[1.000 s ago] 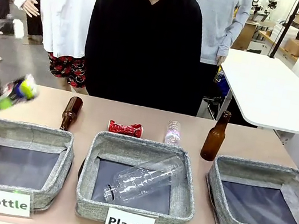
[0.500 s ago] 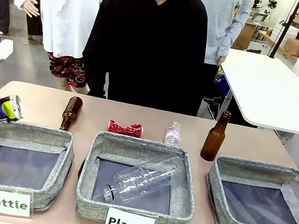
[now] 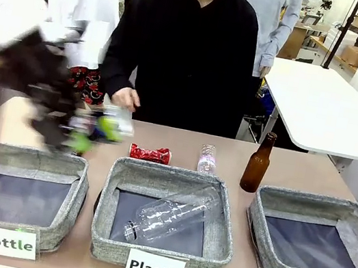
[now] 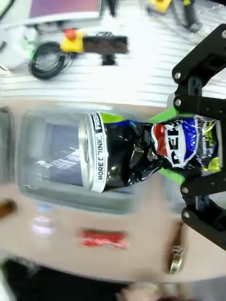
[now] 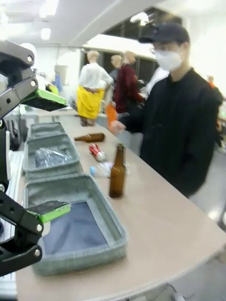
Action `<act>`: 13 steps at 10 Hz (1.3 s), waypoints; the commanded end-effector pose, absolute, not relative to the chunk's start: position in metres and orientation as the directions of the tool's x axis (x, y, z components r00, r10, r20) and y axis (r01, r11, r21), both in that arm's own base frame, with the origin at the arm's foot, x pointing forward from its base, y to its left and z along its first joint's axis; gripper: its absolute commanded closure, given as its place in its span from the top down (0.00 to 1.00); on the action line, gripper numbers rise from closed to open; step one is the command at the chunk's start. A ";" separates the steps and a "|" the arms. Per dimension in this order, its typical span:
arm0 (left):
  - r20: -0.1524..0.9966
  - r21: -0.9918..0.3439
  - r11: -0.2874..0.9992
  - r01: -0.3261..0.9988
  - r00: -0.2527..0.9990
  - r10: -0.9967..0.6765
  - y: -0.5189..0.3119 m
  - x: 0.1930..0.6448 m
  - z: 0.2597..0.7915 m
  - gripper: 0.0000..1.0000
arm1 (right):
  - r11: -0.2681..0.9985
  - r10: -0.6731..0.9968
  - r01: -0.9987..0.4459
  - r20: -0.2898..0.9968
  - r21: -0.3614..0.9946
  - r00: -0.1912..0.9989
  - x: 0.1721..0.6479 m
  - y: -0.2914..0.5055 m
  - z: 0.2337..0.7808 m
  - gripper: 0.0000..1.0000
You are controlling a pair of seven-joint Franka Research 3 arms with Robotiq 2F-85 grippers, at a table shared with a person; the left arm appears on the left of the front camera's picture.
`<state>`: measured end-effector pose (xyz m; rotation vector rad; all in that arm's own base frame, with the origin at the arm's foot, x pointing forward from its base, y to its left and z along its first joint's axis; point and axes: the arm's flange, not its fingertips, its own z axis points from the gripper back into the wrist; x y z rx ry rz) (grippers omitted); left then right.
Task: Sort the can waste into the basket.
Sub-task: Pick up the can waste from the table and place it in the right Fabric basket.
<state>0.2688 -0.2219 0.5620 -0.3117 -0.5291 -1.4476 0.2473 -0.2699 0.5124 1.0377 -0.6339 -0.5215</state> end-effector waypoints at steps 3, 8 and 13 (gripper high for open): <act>0.616 0.191 -0.134 0.972 -0.225 -0.755 -0.433 0.288 0.525 0.39 | 0.566 -0.678 0.119 0.378 0.816 0.631 0.167 -0.358 0.561 1.00; 0.556 0.297 -0.194 0.935 -0.335 -0.761 -0.627 0.264 0.520 0.39 | 0.596 -0.674 0.088 0.437 0.798 0.595 0.132 -0.372 0.571 1.00; 0.536 0.228 -0.170 0.959 -0.269 -0.800 -0.648 0.288 0.487 0.39 | 0.596 -0.674 0.088 0.437 0.798 0.595 0.132 -0.372 0.571 1.00</act>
